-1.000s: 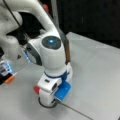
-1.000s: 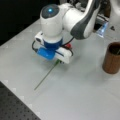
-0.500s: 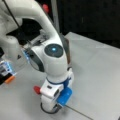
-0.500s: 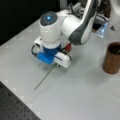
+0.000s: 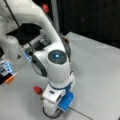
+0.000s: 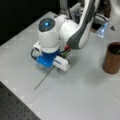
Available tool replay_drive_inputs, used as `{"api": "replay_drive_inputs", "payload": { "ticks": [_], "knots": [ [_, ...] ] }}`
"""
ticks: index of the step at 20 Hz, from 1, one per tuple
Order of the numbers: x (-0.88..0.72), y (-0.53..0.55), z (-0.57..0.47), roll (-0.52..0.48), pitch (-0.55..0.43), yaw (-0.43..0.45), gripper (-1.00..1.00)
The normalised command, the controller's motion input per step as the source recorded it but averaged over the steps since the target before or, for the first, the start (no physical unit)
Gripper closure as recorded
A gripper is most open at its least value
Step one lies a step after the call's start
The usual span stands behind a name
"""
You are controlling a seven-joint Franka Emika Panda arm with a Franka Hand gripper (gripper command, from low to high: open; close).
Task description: Flower insertion into a vase
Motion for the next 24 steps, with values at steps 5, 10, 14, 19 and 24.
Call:
{"api": "replay_drive_inputs", "payload": {
  "ticks": [5,10,14,19,24],
  "knots": [
    [0.19,-0.03,-0.02,0.032,0.063,0.016,1.00],
    [0.19,-0.01,0.03,0.044,0.056,-0.012,1.00],
    [0.20,-0.03,0.03,0.059,0.044,-0.019,1.00],
    [0.19,-0.02,0.03,0.068,0.041,-0.020,1.00],
    [0.17,-0.01,0.05,0.080,0.049,-0.027,1.00]
  ]
}}
